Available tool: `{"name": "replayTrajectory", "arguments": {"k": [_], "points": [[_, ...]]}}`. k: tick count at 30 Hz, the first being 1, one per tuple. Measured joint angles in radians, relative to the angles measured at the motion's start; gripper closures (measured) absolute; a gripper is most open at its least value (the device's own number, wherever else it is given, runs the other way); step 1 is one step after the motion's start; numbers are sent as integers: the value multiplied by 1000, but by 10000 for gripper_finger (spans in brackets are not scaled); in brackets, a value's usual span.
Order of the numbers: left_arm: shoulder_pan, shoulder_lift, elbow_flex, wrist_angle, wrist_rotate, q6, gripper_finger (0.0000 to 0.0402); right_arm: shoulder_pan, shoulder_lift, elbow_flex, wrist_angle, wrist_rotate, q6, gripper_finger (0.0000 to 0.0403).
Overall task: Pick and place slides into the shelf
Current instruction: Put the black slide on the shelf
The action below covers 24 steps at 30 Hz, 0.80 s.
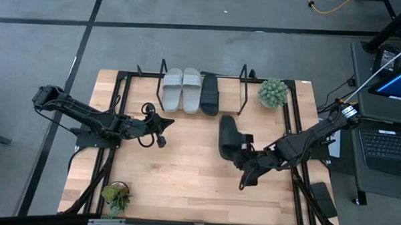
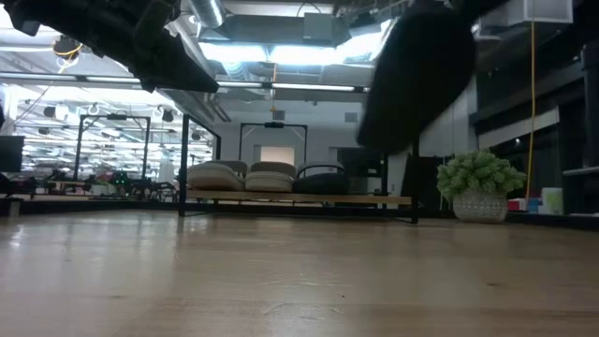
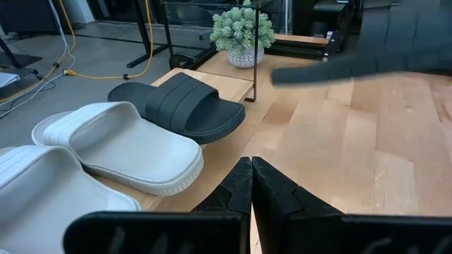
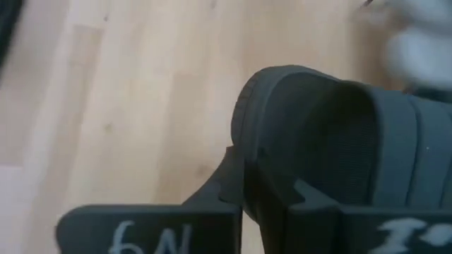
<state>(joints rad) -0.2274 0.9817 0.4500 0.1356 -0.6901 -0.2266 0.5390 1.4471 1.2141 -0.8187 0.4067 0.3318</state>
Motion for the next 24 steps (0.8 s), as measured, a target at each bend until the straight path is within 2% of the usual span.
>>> {"name": "replayTrajectory", "arguments": {"k": [5, 13, 24], "points": [[0, 0, 0, 0, 0, 1, 398, -26, 0, 55, -33, 99, -185, 385], [0, 0, 0, 0, 0, 1, 398, -174, -1, 62, -113, 105, -340, 385], [0, 0, 0, 0, 0, 1, 398, -399, -1, 62, -120, 94, -566, 385]]}}
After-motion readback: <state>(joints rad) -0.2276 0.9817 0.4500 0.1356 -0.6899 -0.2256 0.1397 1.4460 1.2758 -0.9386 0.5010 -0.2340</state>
